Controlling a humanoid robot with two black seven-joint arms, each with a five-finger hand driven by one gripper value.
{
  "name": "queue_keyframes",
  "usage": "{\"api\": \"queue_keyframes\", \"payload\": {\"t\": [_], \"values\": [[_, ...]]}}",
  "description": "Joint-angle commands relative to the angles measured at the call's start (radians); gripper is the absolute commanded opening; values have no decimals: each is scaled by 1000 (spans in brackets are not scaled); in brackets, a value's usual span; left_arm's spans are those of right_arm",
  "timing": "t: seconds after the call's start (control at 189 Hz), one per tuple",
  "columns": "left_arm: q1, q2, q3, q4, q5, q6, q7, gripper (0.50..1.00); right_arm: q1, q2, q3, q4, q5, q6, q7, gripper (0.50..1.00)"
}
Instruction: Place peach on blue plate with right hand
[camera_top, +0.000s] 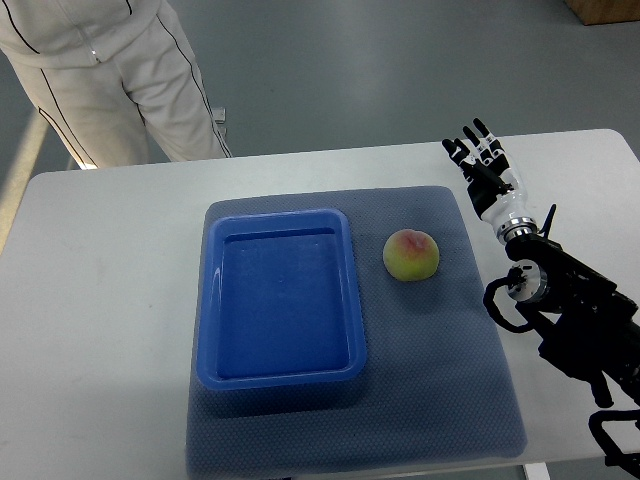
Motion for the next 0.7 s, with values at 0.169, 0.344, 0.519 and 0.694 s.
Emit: {"api": "queue_keyframes", "payload": {"t": [0.169,0.344,0.519,0.694], "values": [[0,0,0,-3,0,-6,-2,1000,0,-4,-1,0,0,0,-1,930],[2,0,-3,-4,2,-6,-2,1000,2,-4,-4,0,0,0,-1,930],[3,0,-3,-4,2,-6,-2,1000,2,-9,-2,0,0,0,-1,930],[3,0,-3,-4,2,-6,-2,1000,5,-12,-1,-1,0,0,-1,930]]}}
